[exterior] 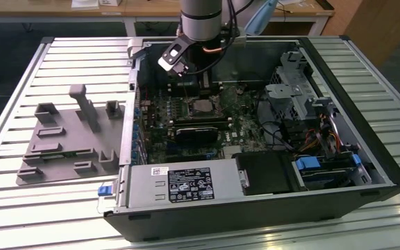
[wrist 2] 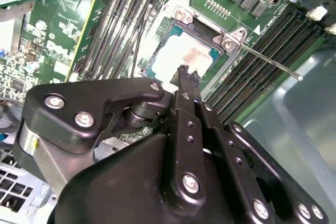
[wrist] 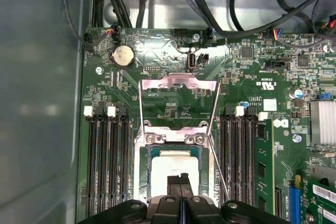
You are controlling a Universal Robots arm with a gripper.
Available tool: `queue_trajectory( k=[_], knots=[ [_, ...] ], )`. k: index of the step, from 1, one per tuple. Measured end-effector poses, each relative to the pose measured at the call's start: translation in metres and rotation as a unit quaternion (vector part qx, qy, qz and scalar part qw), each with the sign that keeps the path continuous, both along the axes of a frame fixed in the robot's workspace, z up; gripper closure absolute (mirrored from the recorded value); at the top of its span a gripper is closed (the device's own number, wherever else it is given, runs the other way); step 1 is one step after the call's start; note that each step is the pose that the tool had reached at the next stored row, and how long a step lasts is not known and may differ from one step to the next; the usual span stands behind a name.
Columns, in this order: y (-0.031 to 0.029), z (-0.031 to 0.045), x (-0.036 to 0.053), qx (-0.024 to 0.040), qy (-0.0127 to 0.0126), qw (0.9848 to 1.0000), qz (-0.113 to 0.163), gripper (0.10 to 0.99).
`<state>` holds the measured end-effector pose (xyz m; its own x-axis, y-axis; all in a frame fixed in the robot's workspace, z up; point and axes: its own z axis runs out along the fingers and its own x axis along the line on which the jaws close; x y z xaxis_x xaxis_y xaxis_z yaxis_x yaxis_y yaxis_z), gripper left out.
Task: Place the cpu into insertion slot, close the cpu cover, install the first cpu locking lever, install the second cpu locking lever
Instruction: 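Place the cpu into insertion slot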
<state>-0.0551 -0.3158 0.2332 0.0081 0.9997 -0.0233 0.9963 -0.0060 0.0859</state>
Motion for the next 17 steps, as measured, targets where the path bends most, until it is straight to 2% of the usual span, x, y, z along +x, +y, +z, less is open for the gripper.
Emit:
queue_trajectory(
  k=[12,15,17],
  knots=[
    [0.0,0.0347,0.0,0.0,-0.0011,1.0,0.0,0.984],
    [0.0,0.0411,0.0,0.0,-0.0013,1.0,0.0,0.984],
    [0.0001,0.0414,0.0,0.0001,-0.0014,1.0,0.0,0.984]
  ],
)
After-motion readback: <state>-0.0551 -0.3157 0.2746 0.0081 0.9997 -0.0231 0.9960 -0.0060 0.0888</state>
